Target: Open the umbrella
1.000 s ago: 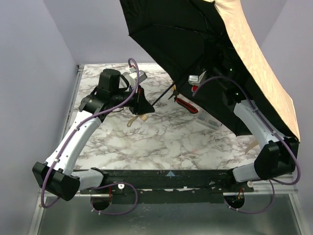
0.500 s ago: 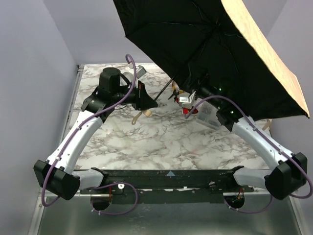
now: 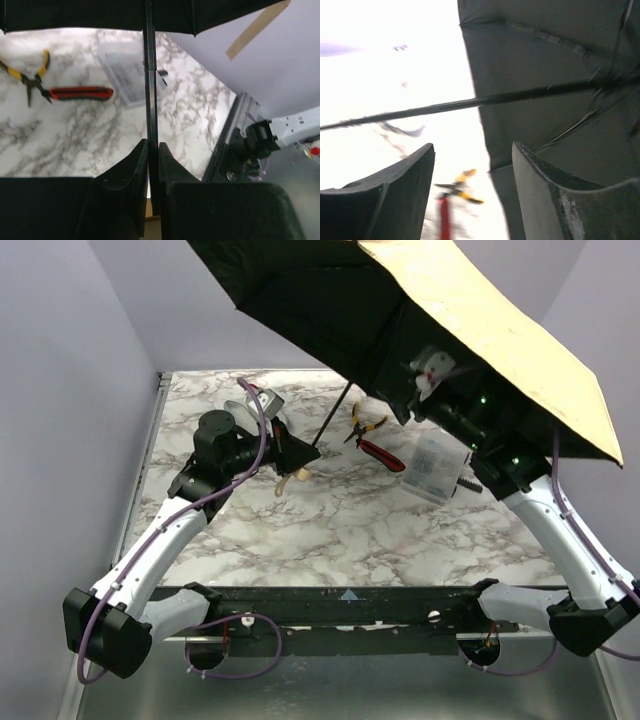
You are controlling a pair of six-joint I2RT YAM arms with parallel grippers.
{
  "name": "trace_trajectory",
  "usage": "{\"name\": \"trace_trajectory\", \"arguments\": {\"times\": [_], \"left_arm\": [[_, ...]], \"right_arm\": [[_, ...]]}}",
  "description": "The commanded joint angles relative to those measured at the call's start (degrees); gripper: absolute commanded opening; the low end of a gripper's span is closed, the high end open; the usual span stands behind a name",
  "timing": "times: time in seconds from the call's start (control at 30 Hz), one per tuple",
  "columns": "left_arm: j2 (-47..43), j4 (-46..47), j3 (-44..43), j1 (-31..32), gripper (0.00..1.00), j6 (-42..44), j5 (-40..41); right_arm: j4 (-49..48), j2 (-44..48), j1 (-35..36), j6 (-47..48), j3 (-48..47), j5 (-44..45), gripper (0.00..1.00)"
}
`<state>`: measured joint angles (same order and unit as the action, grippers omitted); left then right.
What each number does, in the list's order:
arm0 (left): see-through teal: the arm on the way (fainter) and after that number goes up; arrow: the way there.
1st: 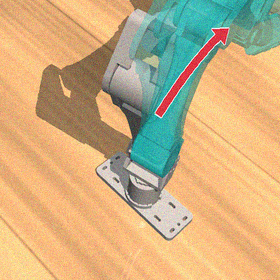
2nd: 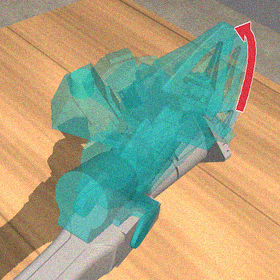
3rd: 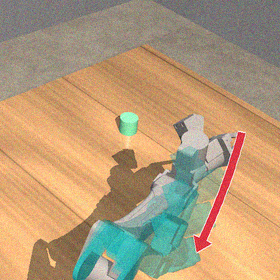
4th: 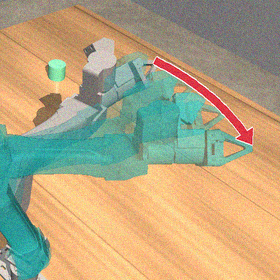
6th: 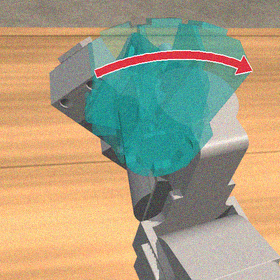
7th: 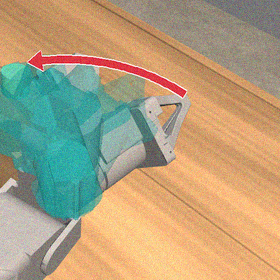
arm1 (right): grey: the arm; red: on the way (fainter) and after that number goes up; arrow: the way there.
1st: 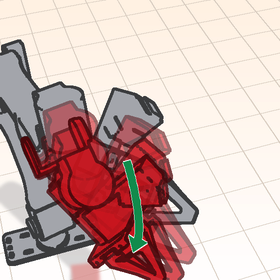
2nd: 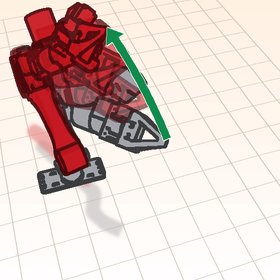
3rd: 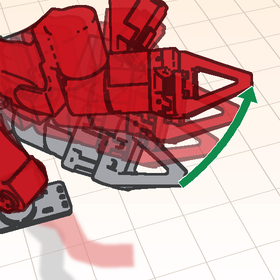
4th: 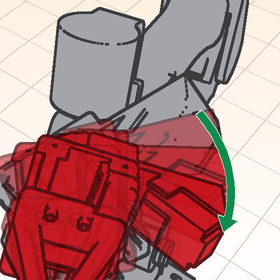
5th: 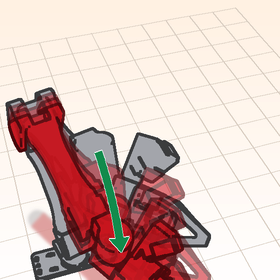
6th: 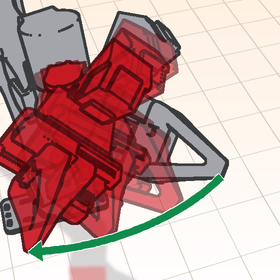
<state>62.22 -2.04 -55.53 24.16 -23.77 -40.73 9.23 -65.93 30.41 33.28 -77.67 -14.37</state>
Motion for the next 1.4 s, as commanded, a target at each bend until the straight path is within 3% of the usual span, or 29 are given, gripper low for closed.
{"name": "trace_trajectory", "arguments": {"times": [0.0,0.2,0.3,0.4,0.53,0.7,0.87,1.1,1.37], "left_arm": [[-3.15,17.75,-0.52,1.03,0.0,1.84,6.29],[-3.15,21.7,1.15,2.72,0.0,0.98,11.69],[-3.16,23.3,1.48,4.13,0.0,1.04,15.04],[-2.89,23.41,1.38,5.18,0.0,0.75,18.18],[-2.56,23.62,1.8,6.06,0.0,0.48,21.57],[-1.7,23.49,1.83,7.03,0.0,1.41,23.75],[-0.27,23.96,1.39,6.72,0.0,-1.47,26.44],[0.86,24.68,0.41,6.26,0.0,-5.82,26.43],[2.59,24.9,0.08,7.47,0.0,-4.59,27.44]], "right_arm": [[3.57,-4.94,0.08,-38.2,-4.43,1.67,0.64],[-2.19,-10.83,0.08,-55.41,-9.22,0.2,0.65],[-4.53,-15.41,0.08,-63.51,-13.45,2.78,0.7],[-8.6,-17.71,0.08,-67.53,-14.5,-0.59,0.75],[-15.9,-18.14,0.08,-69.07,-12.15,-6.0,0.76],[-18.61,-18.97,0.08,-69.25,-11.11,-3.81,0.71],[-19.26,-16.89,0.09,-68.79,-8.62,-7.29,0.77],[-13.85,-10.7,0.08,-68.12,-3.88,-2.22,0.84],[-18.02,-18.77,0.08,-74.19,-10.28,1.28,0.83]]}}
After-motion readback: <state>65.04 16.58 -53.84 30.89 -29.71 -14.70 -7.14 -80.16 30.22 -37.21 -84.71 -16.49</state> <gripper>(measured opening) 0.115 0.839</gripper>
